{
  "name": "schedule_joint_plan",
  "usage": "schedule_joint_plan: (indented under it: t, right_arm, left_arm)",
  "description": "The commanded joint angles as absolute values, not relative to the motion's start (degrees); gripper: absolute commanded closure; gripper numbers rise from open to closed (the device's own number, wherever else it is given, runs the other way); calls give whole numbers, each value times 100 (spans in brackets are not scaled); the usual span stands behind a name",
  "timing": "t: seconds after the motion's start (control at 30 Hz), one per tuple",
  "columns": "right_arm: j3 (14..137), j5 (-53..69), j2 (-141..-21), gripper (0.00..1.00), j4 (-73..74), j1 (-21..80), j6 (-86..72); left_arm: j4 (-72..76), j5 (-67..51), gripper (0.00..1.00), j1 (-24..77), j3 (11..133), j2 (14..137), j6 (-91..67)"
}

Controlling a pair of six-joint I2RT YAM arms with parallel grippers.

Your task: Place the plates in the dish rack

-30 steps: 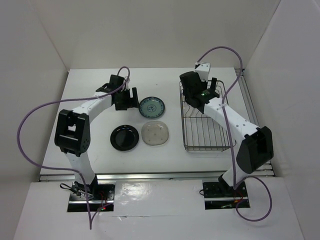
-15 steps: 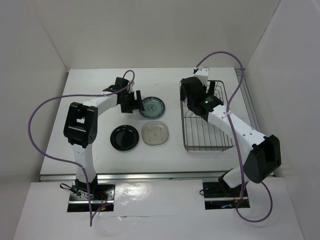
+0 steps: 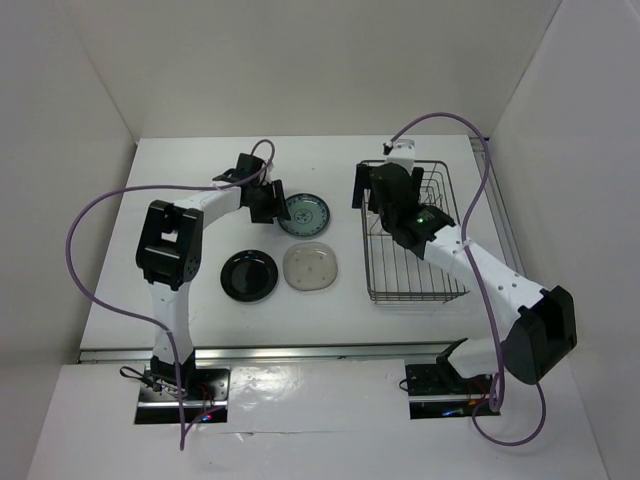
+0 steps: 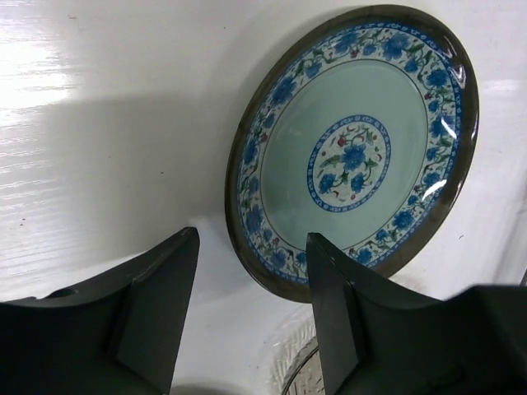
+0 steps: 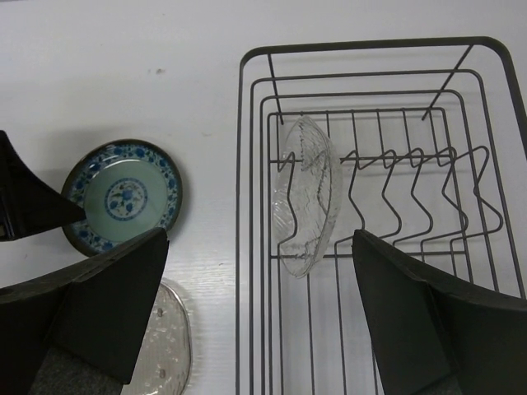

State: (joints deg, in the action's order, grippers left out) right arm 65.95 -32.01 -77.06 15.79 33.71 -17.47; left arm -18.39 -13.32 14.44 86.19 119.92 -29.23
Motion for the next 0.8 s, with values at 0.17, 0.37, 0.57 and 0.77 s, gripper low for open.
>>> schedule_joint_plan:
  t: [0.17, 0.37, 0.57, 0.77]
  right_arm:
    - [6574, -3138, -7339, 0, 1266, 3516, -1696]
    - [6399, -3138, -7225, 0, 1266, 3516, -1644]
    - [6276, -2902, -7225, 0, 1073, 3516, -1512]
    - [5933, -355, -7225, 0, 89, 3059, -924]
  left_arm:
    - [-1916, -1143, 48, 1503, 8877, 12261, -3015]
    - [-1916, -1143, 81, 1503, 8930, 12375, -3076]
    - [-2223, -836, 100, 1503, 9202, 12480, -3076]
    - [-2171, -676, 100, 1362, 9149, 11393, -2998]
